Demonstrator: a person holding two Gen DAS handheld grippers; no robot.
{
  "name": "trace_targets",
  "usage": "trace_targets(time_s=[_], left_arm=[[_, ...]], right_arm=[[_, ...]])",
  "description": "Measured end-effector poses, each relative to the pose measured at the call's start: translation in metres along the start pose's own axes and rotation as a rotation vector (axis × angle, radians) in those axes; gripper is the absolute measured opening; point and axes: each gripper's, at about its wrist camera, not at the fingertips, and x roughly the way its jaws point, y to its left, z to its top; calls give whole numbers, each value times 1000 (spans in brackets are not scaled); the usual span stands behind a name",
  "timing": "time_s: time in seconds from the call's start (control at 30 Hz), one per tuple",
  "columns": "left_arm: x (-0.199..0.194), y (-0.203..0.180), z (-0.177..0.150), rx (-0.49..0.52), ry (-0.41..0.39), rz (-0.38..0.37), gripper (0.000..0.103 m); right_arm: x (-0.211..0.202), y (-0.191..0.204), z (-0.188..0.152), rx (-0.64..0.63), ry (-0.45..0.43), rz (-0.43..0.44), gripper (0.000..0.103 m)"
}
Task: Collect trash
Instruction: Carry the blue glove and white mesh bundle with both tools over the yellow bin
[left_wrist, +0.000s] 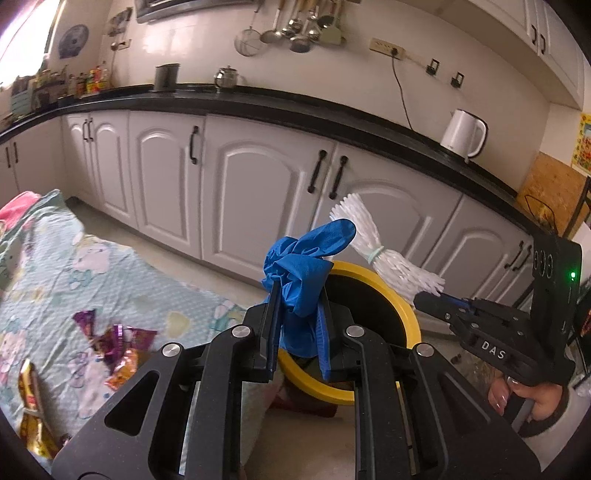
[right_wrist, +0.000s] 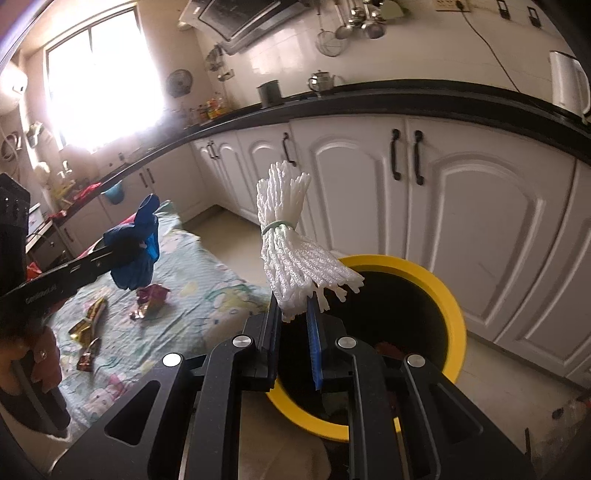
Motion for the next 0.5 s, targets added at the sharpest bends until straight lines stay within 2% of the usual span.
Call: trace_targets(time_s=[0.5], left_arm=[[49,-27,-11,46,80,-49,11]], right_arm=[[9,-40,-14,74,36,-74,13]])
